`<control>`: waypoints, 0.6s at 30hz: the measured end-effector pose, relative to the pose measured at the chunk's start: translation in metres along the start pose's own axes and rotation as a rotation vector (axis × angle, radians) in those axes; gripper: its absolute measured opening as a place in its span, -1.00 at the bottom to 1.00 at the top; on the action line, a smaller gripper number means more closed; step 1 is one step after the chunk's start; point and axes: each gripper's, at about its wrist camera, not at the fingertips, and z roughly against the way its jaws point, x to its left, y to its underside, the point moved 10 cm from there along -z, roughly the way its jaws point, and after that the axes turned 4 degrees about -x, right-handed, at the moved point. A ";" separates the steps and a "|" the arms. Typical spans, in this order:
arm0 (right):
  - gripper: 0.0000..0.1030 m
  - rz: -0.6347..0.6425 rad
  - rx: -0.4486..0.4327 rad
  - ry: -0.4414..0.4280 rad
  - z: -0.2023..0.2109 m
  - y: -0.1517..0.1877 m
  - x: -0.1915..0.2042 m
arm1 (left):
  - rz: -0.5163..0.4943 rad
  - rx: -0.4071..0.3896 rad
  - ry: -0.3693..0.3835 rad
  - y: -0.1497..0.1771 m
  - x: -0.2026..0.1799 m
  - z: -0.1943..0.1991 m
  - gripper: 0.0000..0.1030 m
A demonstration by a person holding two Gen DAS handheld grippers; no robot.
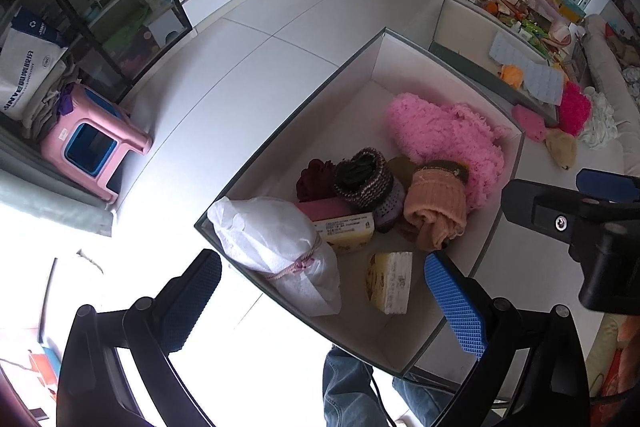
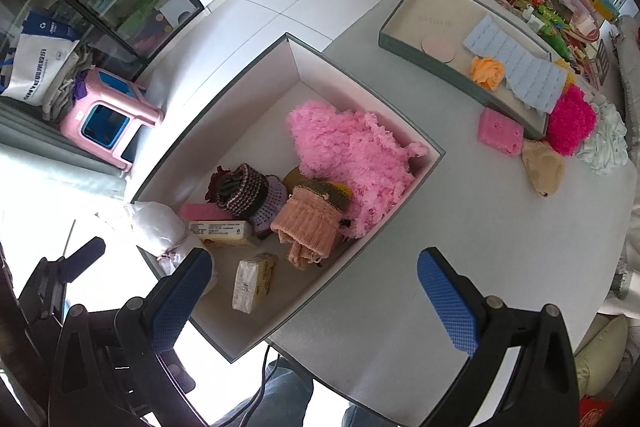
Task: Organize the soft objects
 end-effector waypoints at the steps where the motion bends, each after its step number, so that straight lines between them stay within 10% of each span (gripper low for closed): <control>1: 0.99 0.002 0.000 0.000 0.000 0.000 0.001 | 0.000 0.000 -0.002 0.000 0.001 0.000 0.99; 18: 0.99 0.018 0.004 0.008 0.004 0.006 0.007 | -0.015 -0.002 -0.002 0.004 0.000 0.004 0.99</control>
